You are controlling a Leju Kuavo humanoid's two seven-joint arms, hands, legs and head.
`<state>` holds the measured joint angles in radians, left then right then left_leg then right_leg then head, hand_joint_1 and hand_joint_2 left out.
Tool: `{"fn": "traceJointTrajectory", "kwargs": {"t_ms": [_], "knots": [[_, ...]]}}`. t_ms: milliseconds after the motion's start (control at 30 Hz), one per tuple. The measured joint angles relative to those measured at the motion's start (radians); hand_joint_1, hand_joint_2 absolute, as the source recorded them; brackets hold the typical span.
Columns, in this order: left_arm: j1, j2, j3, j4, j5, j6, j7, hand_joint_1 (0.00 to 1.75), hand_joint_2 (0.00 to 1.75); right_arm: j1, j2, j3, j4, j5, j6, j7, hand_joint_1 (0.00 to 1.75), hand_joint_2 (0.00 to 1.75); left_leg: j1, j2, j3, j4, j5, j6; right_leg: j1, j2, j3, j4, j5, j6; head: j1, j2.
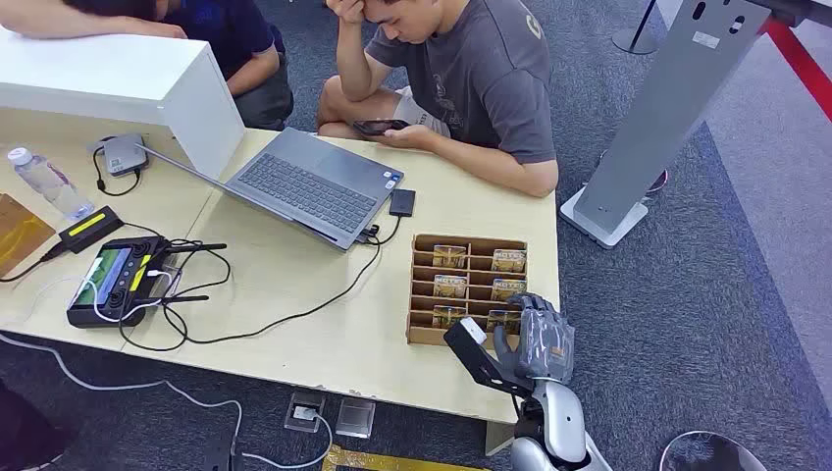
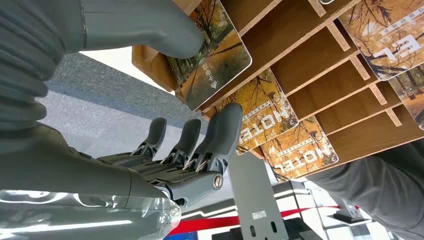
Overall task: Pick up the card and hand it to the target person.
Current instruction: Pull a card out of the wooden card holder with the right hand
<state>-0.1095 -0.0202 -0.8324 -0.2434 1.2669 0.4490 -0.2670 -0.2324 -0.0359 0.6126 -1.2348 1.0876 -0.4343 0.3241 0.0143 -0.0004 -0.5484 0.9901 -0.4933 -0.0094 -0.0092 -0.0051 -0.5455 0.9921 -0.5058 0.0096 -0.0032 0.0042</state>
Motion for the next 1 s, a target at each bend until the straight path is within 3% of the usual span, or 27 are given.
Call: {"fn": "traceJointTrajectory", "kwargs": {"t_ms": [333, 600, 1000], "knots": [[0.000, 0.000, -0.005, 0.000, 0.000, -0.012, -0.003, 0.00, 0.00, 0.000, 0.000, 0.000, 0.004, -0.007, 0.000, 0.007, 0.86, 1.75, 0.000, 0.000, 0.000, 0.000, 0.000, 0.000, 0.000, 0.000, 0.000, 0.000, 0.000, 0.000, 0.000, 0.000], [0.000, 0.000, -0.014, 0.000, 0.000, -0.016, -0.006, 0.00, 0.00, 0.002, -0.001, 0.000, 0.004, -0.006, 0.000, 0.011, 0.81, 1.75, 0.000, 0.000, 0.000, 0.000, 0.000, 0.000, 0.000, 0.000, 0.000, 0.000, 0.000, 0.000, 0.000, 0.000], [0.000, 0.001, -0.020, 0.000, -0.002, -0.019, -0.006, 0.00, 0.00, 0.003, -0.001, 0.004, 0.003, -0.004, 0.006, 0.015, 1.02, 1.75, 0.000, 0.000, 0.000, 0.000, 0.000, 0.000, 0.000, 0.000, 0.000, 0.000, 0.000, 0.000, 0.000, 0.000]]}}
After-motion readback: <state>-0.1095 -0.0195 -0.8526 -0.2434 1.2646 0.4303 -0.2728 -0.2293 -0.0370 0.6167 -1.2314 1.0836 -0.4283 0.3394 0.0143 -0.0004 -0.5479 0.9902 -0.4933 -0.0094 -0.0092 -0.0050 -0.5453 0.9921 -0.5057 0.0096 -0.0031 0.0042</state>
